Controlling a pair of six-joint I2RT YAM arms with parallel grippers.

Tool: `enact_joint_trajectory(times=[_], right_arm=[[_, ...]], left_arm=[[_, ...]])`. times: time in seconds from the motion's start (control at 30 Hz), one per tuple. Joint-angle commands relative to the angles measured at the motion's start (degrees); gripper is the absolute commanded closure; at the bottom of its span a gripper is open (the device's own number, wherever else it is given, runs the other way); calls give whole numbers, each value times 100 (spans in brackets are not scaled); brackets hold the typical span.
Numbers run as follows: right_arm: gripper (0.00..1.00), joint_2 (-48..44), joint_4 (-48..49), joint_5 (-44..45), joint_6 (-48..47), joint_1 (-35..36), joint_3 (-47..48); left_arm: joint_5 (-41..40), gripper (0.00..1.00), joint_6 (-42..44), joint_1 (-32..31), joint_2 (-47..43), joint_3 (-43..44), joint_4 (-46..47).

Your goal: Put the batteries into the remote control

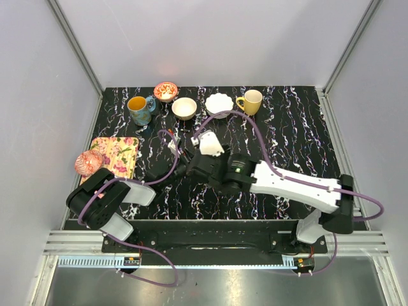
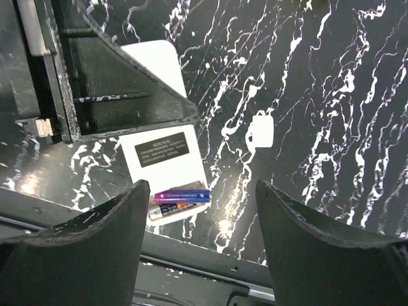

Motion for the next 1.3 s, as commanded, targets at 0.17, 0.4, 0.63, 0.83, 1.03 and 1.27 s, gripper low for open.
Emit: enact_joint_trajectory(times=[0.17,0.4,0.63,0.83,1.03,1.27], right_arm=[[25,-2791,1840,-1042,1172,-1068,-1950],[23,-3857,3530,-2089,1806,-1448,-3665],[21,-4683,4963,-2618,2676,-1861,-5018],[21,-5238,5719,-2714,3257,-2046,-5661],[21,-4808,6203,-3294,3521,-2090,-5838],[25,-4683,6511,-3374,3819,-2248,-5978]], left_arm=[[-62,100,173,23,-308,-6,2458],[-88,100,358,76,-537,73,2458],[-115,100,481,67,-642,64,2458],[-124,100,464,93,-607,38,2458],[-246,100,508,102,-669,56,2458],[-422,100,525,155,-871,-50,2458]])
